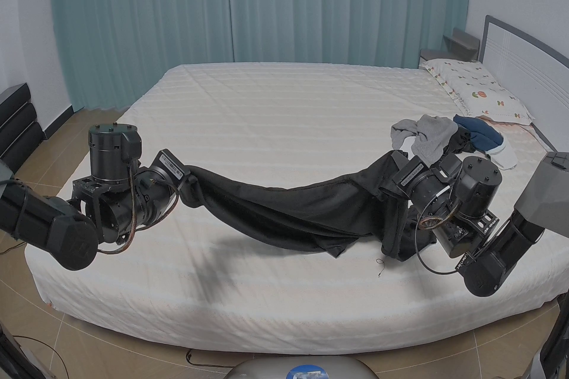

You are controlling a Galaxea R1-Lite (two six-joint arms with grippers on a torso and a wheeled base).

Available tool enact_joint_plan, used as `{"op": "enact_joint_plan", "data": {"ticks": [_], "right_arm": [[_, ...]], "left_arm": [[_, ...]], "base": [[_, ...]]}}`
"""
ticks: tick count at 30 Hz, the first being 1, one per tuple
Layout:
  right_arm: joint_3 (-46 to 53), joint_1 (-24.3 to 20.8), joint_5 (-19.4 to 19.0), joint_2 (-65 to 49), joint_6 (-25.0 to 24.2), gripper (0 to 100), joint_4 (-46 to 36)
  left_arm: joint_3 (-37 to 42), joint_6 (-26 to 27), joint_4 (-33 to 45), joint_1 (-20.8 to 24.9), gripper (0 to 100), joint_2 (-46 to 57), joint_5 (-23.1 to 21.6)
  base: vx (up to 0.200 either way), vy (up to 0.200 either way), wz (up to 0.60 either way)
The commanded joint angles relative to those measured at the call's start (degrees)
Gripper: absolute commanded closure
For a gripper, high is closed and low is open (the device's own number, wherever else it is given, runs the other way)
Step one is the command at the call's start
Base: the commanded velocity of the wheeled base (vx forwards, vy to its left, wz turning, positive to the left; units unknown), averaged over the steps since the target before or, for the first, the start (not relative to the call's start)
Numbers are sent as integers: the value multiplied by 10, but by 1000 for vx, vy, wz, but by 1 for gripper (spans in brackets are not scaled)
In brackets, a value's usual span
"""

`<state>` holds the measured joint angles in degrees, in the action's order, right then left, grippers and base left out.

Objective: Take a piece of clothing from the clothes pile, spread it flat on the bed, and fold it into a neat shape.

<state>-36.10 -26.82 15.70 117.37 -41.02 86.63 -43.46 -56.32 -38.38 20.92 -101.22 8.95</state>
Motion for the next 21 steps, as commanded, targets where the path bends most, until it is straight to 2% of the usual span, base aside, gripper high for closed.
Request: {"op": "enact_joint_plan", "data": {"ticks": [1,4,9,12,15,16,17,18,21], "right_arm": [[52,-4,-1,-42,-1,100,1],[90,-10,-1,-85,-1,100,3],[138,-55,3,-211,22,100,-1],[131,-63,5,-266,50,100,-37],[126,-63,6,-282,55,100,-52],[69,-62,6,-352,64,100,-127],[61,-62,6,-359,64,100,-137],[13,-61,6,-391,64,100,-202],[-90,-49,6,-413,60,100,-324]], "left_arm": [[26,0,28,24,100,42,-2],[30,0,43,32,100,66,-2],[22,3,94,51,100,126,0],[5,10,125,53,100,163,0],[-3,12,135,53,100,172,0],[-46,18,180,48,100,197,1],[-51,19,184,47,100,199,1],[-87,29,211,45,100,204,1],[-164,40,262,33,100,198,1]], "base": [[-200,0,0],[-200,0,0],[-200,0,0],[-200,0,0],[-200,0,0],[-200,0,0],[0,0,0],[0,0,0],[0,0,0]]}}
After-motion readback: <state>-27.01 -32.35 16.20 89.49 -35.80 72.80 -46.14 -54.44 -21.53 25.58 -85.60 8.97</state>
